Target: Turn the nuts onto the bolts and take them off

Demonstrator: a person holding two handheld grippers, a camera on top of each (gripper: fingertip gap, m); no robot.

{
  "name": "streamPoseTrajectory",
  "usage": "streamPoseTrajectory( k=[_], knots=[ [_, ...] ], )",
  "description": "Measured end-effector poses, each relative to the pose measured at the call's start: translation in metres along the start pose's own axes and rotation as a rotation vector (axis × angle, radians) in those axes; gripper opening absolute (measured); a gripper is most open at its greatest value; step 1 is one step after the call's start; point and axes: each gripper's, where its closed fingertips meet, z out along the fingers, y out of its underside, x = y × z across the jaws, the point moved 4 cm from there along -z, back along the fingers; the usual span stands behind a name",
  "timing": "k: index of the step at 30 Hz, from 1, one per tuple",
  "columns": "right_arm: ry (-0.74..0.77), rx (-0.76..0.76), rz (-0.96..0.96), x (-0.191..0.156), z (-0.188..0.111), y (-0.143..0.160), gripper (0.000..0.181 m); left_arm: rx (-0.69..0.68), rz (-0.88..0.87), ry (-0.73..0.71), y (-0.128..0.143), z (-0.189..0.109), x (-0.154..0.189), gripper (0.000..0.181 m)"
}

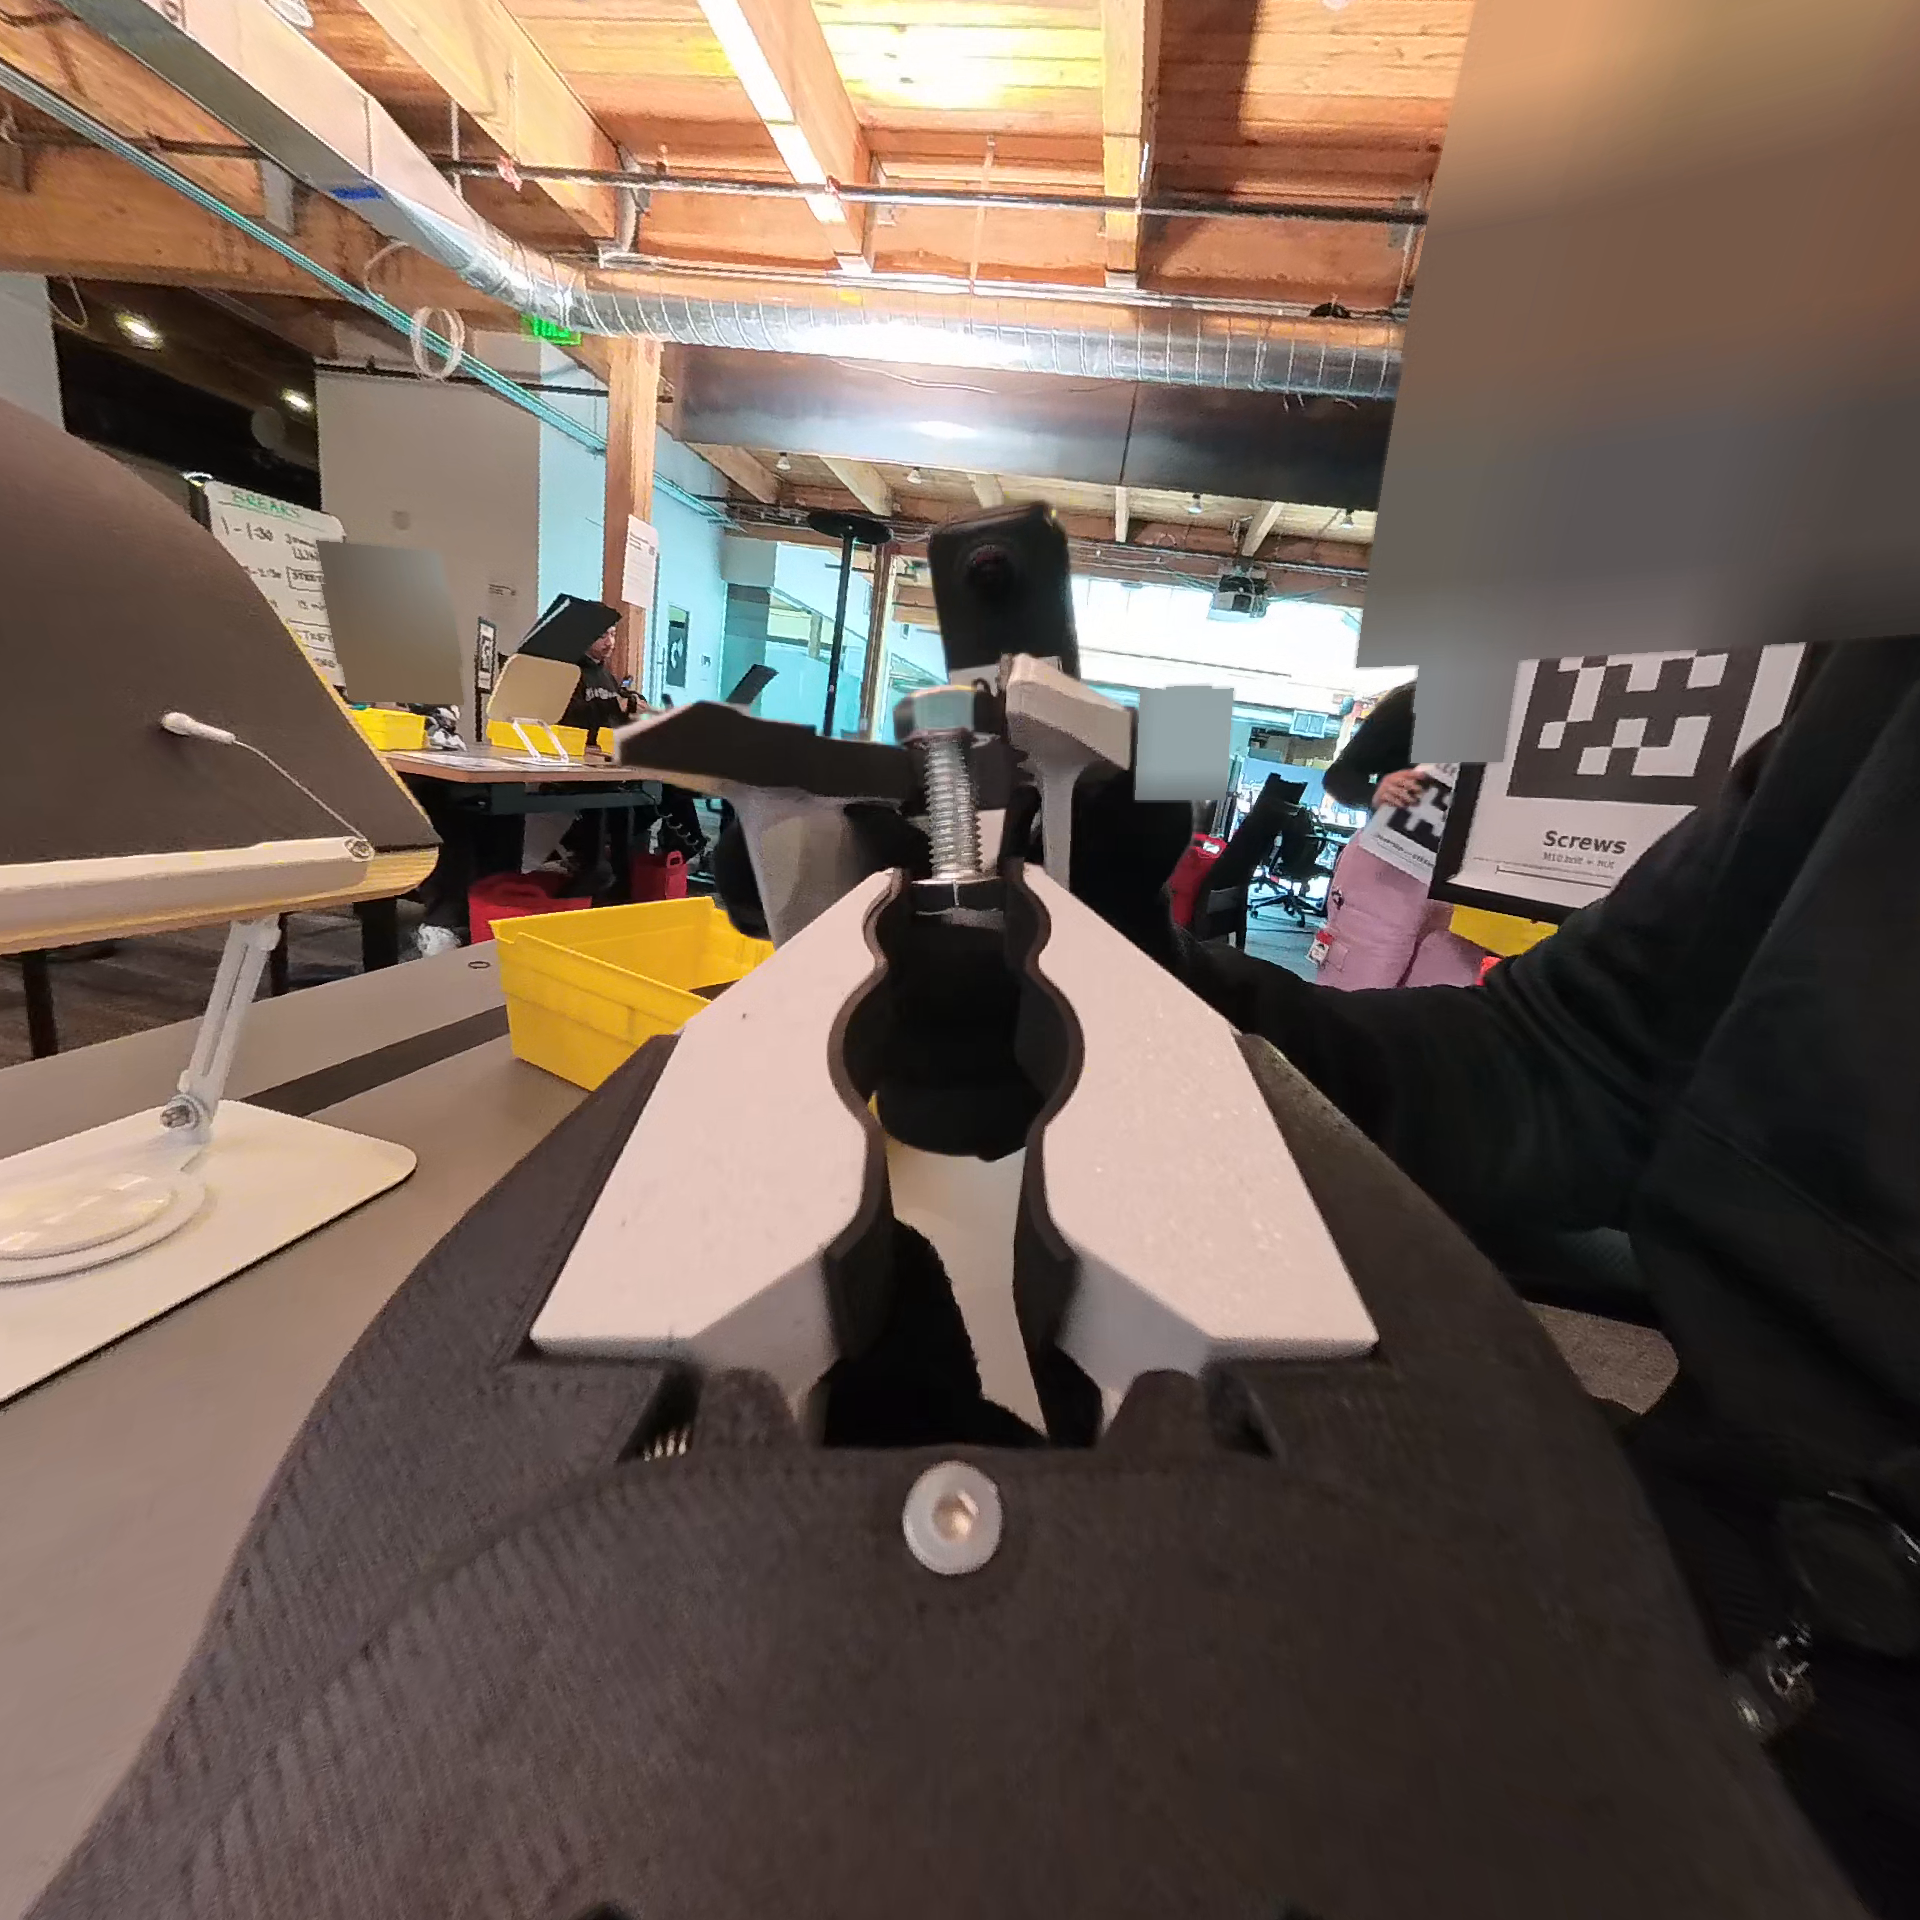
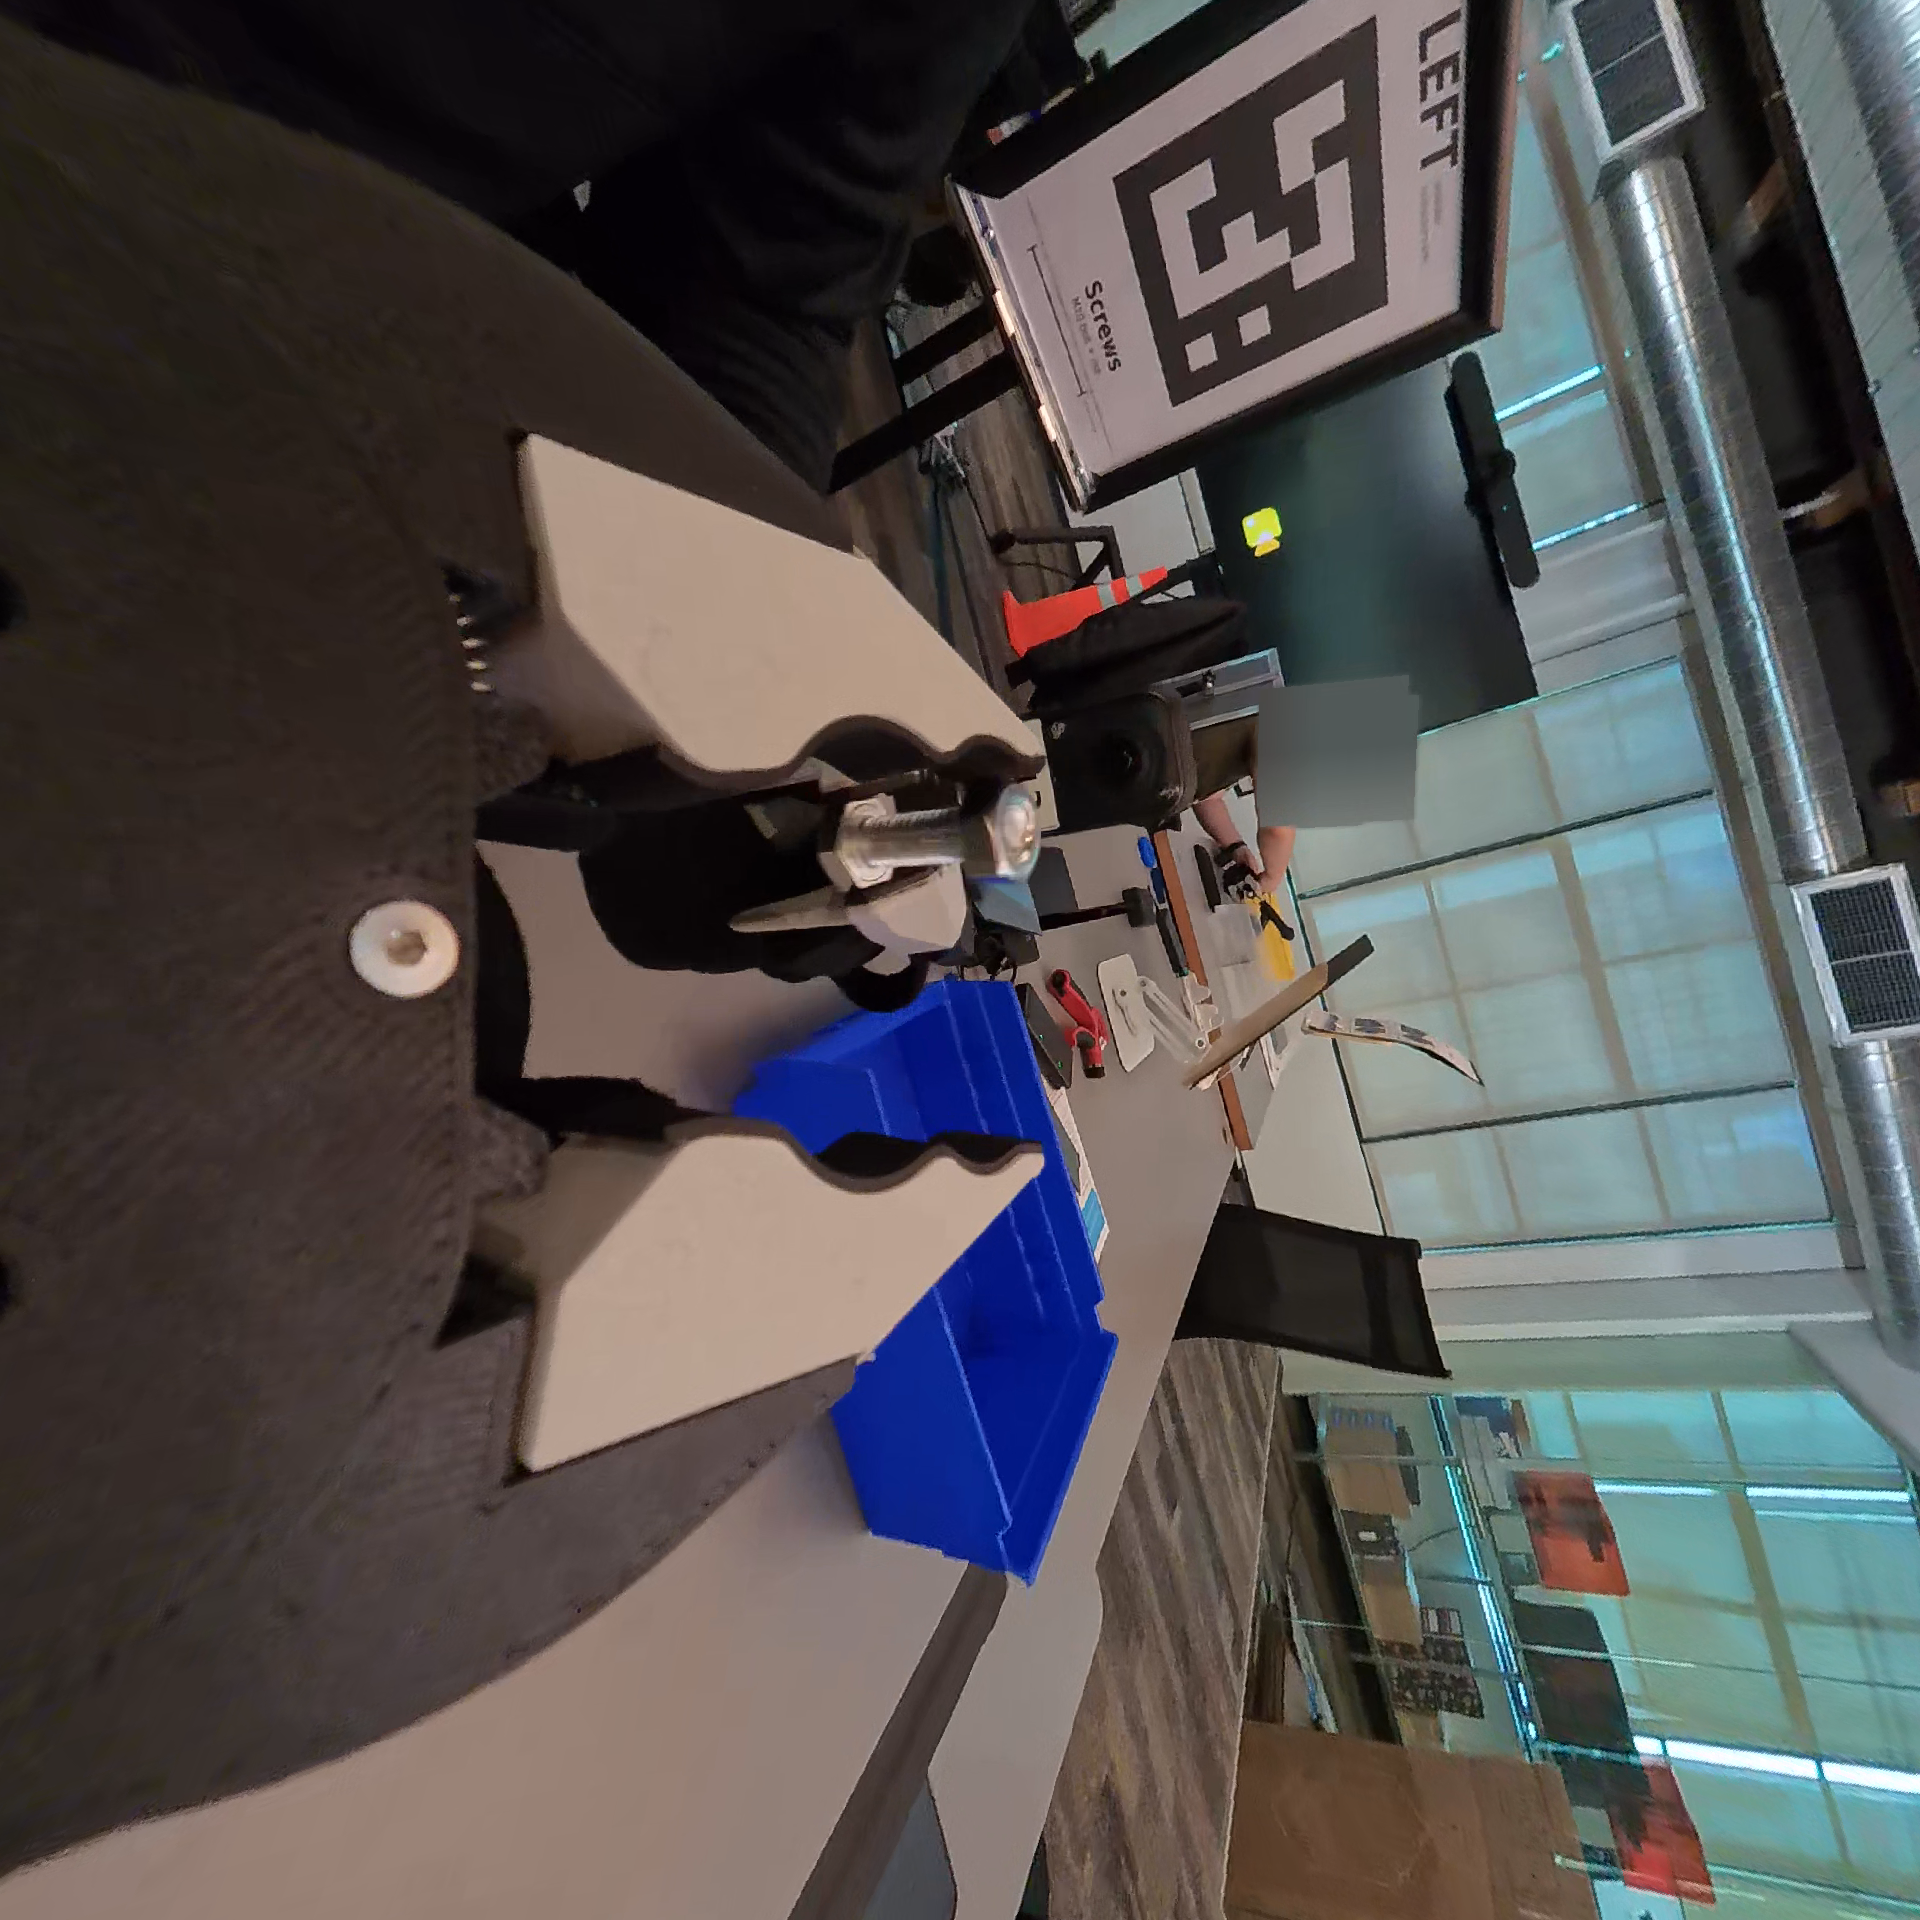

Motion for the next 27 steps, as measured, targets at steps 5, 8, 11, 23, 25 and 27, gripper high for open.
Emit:
streamPoseTrajectory(
  k=[5,8,11,23,25,27],
  knots=[
    [0.11,0.016,0.022,0.021,-0.025,0.002,0.059,0.041,-0.043,-0.006,-0.001,-0.006,-0.008,0.015],
    [0.131,0.029,0.035,0.027,-0.034,0.001,0.054,0.027,-0.033,-0.004,0.0,-0.005,-0.007,0.015],
    [0.059,0.017,-0.008,0.01,-0.023,-0.002,0.058,0.015,-0.027,-0.006,0.002,-0.004,-0.006,0.015],
    [0.076,0.037,0.028,0.018,-0.027,0.001,0.053,0.025,-0.023,-0.007,-0.002,-0.006,-0.006,0.015],
    [0.094,0.031,0.03,0.022,-0.035,0.002,0.052,0.011,-0.01,-0.012,-0.001,-0.005,-0.006,0.015],
    [0.078,0.03,0.016,0.017,-0.037,0.0,0.053,0.007,-0.008,-0.015,0.0,-0.005,-0.006,0.015]
  ],
)
